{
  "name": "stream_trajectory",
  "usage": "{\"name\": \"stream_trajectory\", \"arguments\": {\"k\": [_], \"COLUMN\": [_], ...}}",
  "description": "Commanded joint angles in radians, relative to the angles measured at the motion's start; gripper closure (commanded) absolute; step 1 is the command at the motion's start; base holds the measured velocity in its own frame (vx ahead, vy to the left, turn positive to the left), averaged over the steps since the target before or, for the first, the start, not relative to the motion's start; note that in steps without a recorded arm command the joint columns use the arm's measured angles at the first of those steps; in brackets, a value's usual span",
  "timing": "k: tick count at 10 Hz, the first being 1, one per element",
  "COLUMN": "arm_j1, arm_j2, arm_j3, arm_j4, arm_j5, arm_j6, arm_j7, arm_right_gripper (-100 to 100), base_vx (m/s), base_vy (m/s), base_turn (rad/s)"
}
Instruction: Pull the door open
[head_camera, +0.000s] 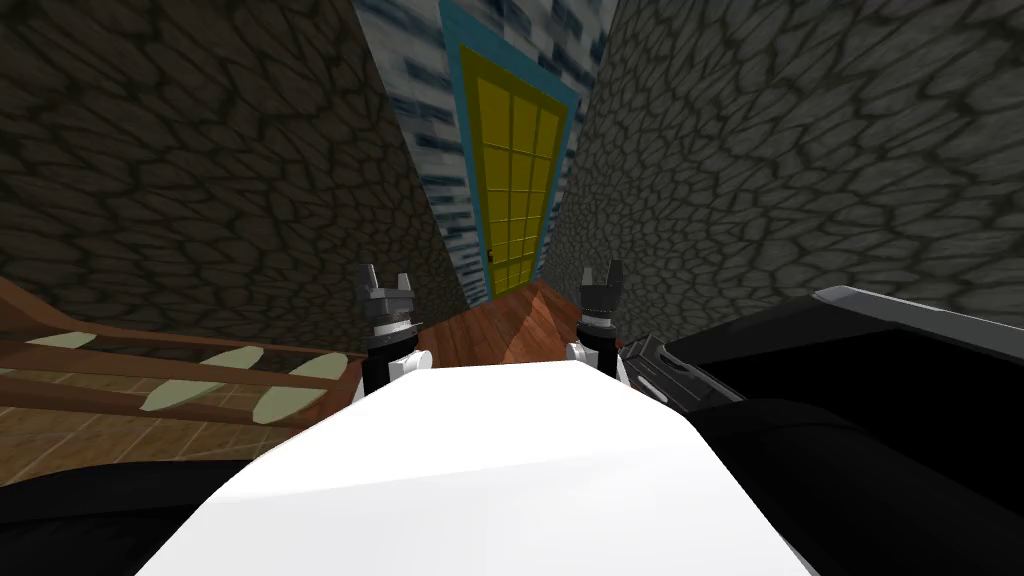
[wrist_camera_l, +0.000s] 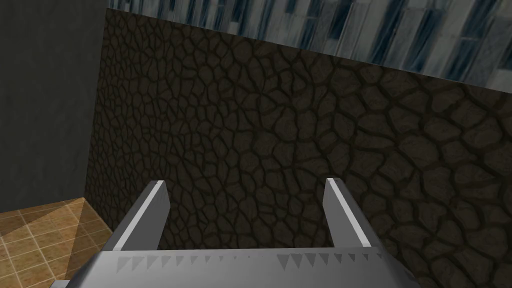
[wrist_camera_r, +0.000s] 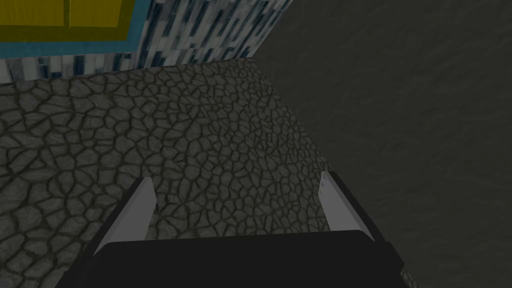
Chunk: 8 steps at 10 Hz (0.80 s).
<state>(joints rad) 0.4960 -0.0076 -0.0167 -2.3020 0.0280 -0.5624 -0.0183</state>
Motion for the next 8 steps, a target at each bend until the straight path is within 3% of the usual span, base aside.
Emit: {"name": "stream_trajectory", "arguments": {"k": [1, 8], "arm_j1": [-0.009, -0.048], "arm_j2": [-0.012, -0.056], "arm_j3": [0.009, 0.048], "arm_j4": [0.034, 0.18], "arm_j5": [-0.026, -0.136], "arm_j6": [-0.01, -0.052], "arm_j7": [-0.028, -0.149], "arm_right_gripper": [-100, -100], "base_vx": [0.062, 0.113], "base_vy": [0.003, -0.007], "base_turn": [0.193, 0.149]}}
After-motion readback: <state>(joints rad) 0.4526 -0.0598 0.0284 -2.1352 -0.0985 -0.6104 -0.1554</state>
